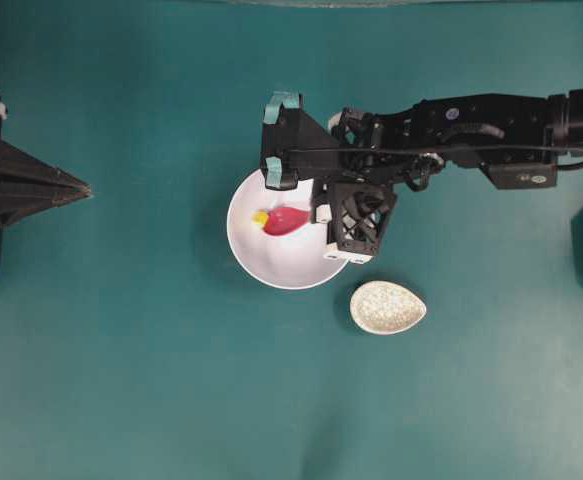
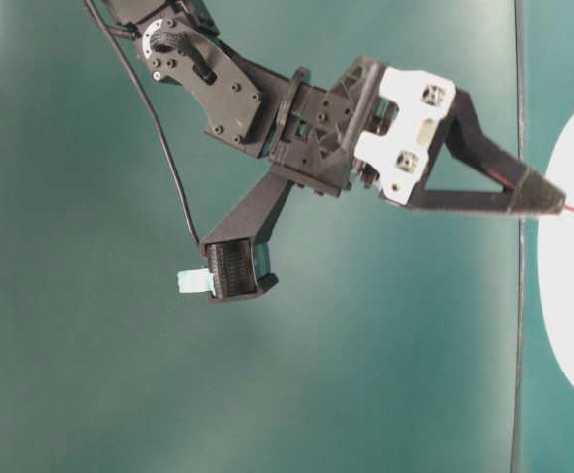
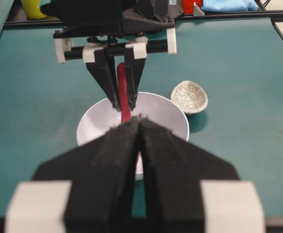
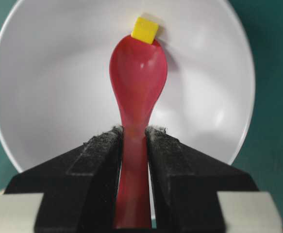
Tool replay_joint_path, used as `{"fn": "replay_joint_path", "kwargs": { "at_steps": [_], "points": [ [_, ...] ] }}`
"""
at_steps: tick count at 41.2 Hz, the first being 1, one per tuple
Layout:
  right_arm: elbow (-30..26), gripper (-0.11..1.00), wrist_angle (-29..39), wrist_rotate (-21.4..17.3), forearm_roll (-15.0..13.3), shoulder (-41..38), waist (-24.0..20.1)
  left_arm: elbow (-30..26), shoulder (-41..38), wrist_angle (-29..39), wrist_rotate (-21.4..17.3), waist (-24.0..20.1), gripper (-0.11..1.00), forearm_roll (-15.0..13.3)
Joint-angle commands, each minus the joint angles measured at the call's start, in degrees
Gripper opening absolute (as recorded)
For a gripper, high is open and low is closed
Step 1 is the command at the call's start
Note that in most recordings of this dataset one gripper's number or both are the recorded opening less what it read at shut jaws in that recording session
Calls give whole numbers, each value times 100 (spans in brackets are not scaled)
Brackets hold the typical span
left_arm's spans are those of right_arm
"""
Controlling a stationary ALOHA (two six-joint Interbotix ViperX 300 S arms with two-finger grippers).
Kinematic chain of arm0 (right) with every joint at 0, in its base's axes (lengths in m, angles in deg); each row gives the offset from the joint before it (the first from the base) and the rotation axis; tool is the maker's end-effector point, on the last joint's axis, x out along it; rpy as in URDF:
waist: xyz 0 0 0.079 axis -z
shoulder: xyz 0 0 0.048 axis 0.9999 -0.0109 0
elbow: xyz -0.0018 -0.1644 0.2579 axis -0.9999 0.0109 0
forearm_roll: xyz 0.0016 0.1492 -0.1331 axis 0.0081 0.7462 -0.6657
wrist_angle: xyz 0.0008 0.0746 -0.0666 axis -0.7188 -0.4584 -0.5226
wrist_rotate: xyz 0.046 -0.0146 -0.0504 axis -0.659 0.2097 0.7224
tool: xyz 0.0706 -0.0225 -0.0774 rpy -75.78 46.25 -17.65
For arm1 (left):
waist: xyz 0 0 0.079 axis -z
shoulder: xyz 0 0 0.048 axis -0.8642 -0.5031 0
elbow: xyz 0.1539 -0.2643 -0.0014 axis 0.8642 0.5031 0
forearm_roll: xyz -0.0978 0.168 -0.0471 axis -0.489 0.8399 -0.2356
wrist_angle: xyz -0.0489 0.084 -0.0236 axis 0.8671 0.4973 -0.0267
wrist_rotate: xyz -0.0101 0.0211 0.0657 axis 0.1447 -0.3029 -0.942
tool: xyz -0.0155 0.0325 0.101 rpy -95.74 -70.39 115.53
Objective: Scoop the yellow hexagonal prism block from the bowl with a spoon using the right arm.
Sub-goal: 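Drag the spoon under the yellow block to scoop it, then lift the spoon with the yellow block up and rightward out of the bowl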
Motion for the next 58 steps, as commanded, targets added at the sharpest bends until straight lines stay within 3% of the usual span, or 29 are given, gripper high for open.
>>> {"fn": "replay_joint_path", "kwargs": {
  "at_steps": [1, 32, 58],
  "points": [
    [9, 24, -220, -18, -26, 97, 18, -167, -35, -26, 0, -9, 0, 18],
    [1028, 24, -1626, -44, 88, 606, -123, -167, -26, 26, 18, 0, 0, 18],
    [1450, 24, -2180, -26, 62, 1213, -404, -167, -35, 0, 18, 0, 0, 18]
  ]
}}
